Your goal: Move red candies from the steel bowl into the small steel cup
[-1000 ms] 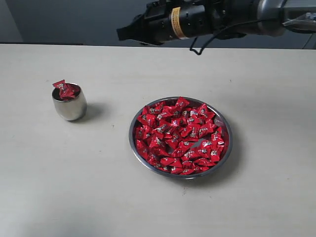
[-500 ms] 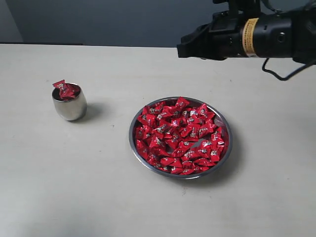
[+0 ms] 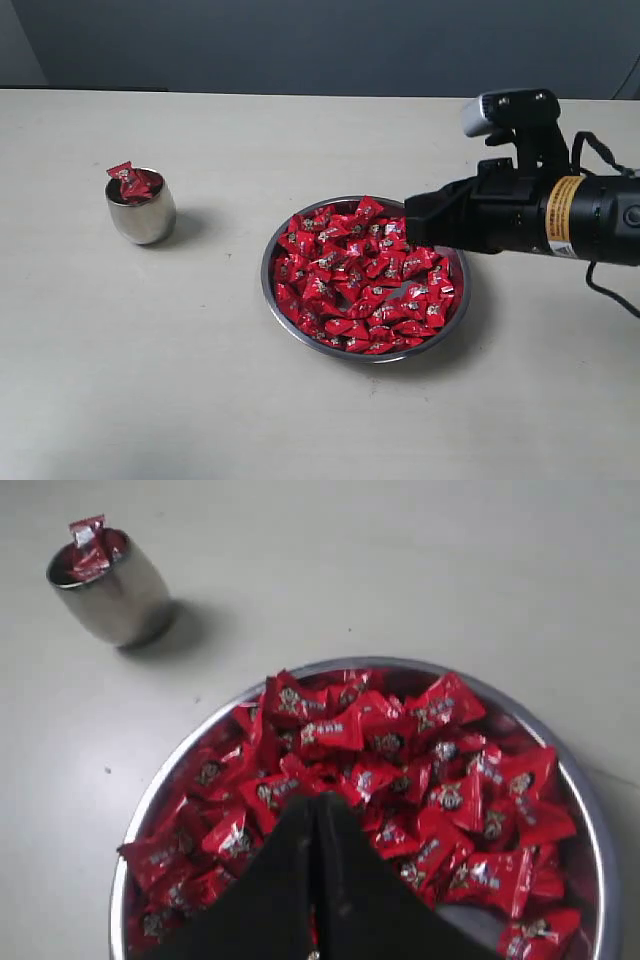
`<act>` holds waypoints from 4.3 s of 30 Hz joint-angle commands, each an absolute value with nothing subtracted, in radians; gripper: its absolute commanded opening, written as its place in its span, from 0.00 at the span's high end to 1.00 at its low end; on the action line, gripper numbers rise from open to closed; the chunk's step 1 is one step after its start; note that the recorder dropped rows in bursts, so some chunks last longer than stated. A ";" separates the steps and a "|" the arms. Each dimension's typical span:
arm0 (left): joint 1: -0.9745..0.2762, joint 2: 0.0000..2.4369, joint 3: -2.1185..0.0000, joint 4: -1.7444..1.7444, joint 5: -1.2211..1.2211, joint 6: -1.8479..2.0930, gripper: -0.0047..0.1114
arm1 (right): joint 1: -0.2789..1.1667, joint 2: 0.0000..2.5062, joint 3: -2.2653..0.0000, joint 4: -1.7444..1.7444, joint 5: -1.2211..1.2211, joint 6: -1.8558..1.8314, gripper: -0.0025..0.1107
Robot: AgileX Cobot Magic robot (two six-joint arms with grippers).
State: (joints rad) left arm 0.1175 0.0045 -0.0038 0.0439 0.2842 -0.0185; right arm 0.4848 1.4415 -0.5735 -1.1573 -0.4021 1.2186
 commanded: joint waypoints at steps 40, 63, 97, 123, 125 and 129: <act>0.118 0.000 0.000 0.045 0.285 -0.020 0.96 | 0.478 1.762 -0.622 -1.247 -0.529 1.502 0.67; 0.118 0.000 0.000 0.045 0.285 -0.020 0.96 | 0.478 1.823 -0.624 -1.342 -0.623 1.632 0.67; 0.118 0.000 0.000 0.045 0.285 -0.020 0.96 | 0.478 1.870 -0.666 -1.314 -0.583 1.672 0.67; 0.118 0.000 0.000 0.045 0.285 -0.020 0.96 | 0.480 1.924 -0.674 -1.292 -0.639 1.675 0.67; 0.118 0.000 0.000 0.045 0.285 -0.020 0.96 | 0.480 1.899 -0.674 -1.292 -0.624 1.675 0.67; 0.118 0.000 0.000 0.045 0.285 -0.020 0.96 | 0.478 1.837 -0.693 -1.330 -0.585 1.673 0.67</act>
